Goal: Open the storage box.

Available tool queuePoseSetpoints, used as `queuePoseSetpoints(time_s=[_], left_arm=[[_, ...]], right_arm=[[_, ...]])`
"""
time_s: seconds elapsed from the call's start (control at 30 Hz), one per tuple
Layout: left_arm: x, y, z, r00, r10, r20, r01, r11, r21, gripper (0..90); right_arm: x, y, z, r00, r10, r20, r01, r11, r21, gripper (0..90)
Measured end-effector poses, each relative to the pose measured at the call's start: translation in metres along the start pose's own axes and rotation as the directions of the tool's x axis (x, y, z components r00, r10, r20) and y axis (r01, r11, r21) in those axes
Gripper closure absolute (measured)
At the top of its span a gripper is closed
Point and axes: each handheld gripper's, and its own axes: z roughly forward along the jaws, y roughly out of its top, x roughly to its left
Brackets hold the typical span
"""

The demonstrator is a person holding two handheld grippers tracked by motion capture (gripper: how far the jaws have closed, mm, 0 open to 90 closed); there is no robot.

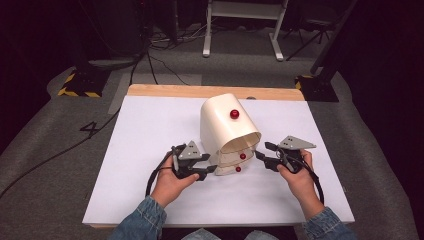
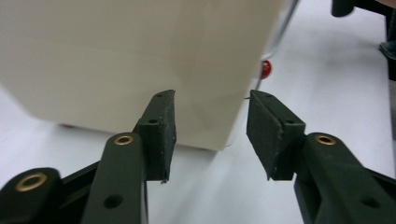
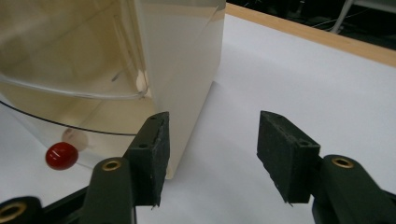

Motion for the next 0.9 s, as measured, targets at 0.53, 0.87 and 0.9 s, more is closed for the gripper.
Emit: queuePoseSetpoints(time_s=[0.53, 0.87, 0.9], left_arm=[[-0.007, 0.001, 0.020, 0.9997, 0.018, 0.017, -0.019, 0.9990, 0.041, 49.4], [-0.019, 0.011, 0.045, 0.9956, 0.032, 0.088, -0.036, 0.9986, 0.039, 51.2], [-0.020, 0.011, 0.046, 0.9960, 0.033, 0.083, -0.037, 0.9985, 0.041, 50.3]], right_arm=[[-0.036, 0.013, 0.035, 0.9881, 0.038, 0.149, -0.031, 0.998, -0.048, 45.3], [-0.025, 0.009, -0.017, 0.9965, -0.026, 0.079, 0.028, 0.999, -0.018, 43.8], [-0.022, 0.007, -0.026, 0.9978, -0.027, 0.060, 0.029, 0.999, -0.023, 43.8]])
